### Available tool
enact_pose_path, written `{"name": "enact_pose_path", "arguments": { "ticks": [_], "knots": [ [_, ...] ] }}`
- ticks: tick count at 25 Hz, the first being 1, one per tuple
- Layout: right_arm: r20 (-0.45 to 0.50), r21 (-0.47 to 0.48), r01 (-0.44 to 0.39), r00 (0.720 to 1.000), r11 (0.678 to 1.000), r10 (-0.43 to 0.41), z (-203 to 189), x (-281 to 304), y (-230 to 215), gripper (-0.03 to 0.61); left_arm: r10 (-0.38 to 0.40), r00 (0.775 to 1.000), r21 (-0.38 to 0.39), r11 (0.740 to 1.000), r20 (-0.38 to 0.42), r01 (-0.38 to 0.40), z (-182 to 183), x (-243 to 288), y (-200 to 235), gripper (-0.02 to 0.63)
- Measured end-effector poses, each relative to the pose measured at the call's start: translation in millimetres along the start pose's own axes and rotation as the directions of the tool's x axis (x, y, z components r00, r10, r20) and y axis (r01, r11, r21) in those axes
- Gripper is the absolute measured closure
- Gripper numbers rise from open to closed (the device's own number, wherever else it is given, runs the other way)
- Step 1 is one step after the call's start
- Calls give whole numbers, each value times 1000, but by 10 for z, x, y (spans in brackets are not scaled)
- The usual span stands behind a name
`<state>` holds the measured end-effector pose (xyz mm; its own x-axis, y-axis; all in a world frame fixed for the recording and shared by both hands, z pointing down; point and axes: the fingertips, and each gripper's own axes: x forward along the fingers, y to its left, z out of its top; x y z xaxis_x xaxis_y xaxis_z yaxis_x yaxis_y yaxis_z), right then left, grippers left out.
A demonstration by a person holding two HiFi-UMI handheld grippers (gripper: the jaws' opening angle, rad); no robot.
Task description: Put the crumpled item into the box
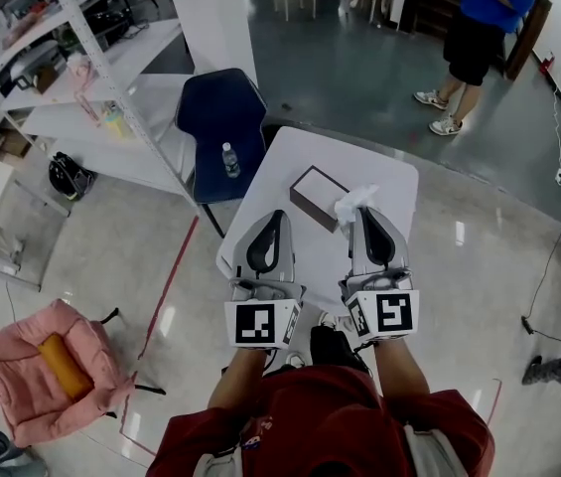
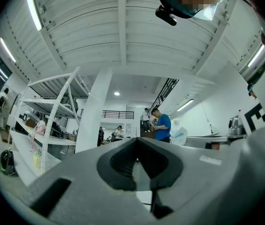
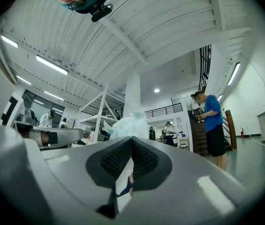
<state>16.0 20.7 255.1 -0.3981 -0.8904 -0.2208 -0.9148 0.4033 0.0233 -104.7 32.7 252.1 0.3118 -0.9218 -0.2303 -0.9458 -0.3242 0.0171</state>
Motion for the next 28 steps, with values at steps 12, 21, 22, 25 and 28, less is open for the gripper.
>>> {"name": "enact_pose_path", "arguments": {
  "ticks": [12,21,22,25,28],
  "knots": [
    [-19,19,4,1000,1000,-3,-197,620,-742,575,-3,1000,13,1000,-21,3,-217,966,-96,611],
    [-28,33,-13,1000,999,14,-321,933,-1184,575,6,999,23,1000,-33,-5,-356,1488,-229,611],
    [-28,36,-15,999,999,16,-327,969,-1236,575,8,999,23,1000,-34,-7,-364,1551,-242,611],
    [-29,46,-18,999,999,19,-347,1066,-1417,575,11,999,28,1000,-36,-10,-387,1737,-310,611],
    [-32,64,-22,999,998,24,-411,1128,-1553,575,19,999,34,999,-42,-18,-443,1855,-363,611]
  ]
}}
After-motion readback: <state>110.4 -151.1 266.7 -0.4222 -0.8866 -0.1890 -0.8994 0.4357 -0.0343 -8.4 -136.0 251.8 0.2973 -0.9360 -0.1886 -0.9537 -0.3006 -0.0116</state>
